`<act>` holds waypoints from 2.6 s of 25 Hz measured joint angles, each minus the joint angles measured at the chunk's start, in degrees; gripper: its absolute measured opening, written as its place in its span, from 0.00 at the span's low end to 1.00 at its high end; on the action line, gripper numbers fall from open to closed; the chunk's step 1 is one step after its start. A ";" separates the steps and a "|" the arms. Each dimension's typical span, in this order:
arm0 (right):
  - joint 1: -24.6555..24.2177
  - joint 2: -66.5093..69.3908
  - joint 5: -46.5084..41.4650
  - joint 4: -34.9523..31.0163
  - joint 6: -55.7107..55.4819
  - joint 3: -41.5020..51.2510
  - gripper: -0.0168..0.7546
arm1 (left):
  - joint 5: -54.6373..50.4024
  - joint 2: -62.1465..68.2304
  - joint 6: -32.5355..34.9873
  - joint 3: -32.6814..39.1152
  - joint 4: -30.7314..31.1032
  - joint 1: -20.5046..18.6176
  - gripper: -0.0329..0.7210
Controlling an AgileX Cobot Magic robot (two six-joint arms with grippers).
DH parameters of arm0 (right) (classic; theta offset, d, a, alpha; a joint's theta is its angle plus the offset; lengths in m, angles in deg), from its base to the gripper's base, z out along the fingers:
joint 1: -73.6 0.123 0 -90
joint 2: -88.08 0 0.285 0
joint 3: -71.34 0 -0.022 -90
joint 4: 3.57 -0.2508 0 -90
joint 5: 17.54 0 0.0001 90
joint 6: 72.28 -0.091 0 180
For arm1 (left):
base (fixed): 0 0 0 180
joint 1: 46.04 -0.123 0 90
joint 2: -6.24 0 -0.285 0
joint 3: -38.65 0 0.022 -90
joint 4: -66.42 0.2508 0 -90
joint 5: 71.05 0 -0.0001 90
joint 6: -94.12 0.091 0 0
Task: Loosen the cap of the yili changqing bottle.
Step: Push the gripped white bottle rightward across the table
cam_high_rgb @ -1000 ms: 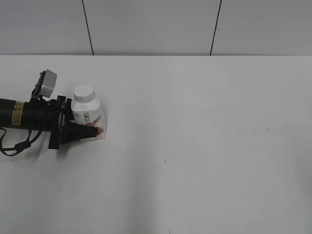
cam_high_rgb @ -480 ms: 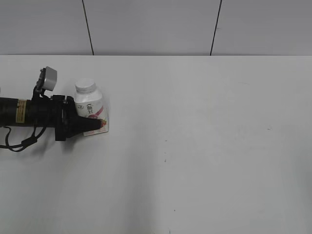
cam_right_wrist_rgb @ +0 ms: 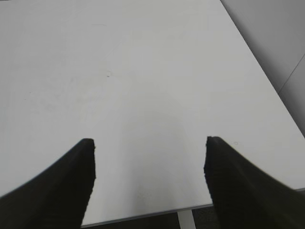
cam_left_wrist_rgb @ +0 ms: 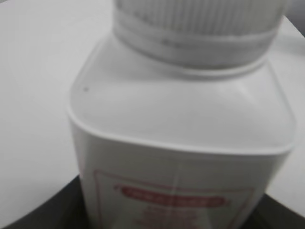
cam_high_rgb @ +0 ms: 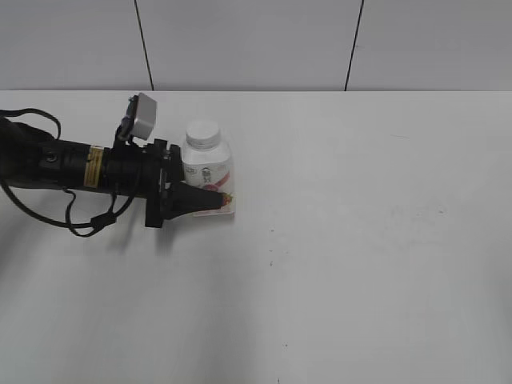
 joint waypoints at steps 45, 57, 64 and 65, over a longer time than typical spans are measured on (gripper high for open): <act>0.00 0.00 0.00 0.00 0.00 0.00 0.75 | -4.75 5.98 2.85 -5.68 -6.10 10.60 0.60; 0.00 0.00 0.00 0.00 0.00 0.00 0.75 | -3.23 7.13 3.04 -5.73 -6.65 10.60 0.60; 0.00 0.00 0.00 0.00 0.00 0.00 0.75 | -3.05 7.13 3.04 -5.75 -5.36 10.60 0.60; 0.00 0.00 0.00 0.00 0.00 0.00 0.75 | -3.05 7.13 3.04 -5.75 -5.34 10.60 0.60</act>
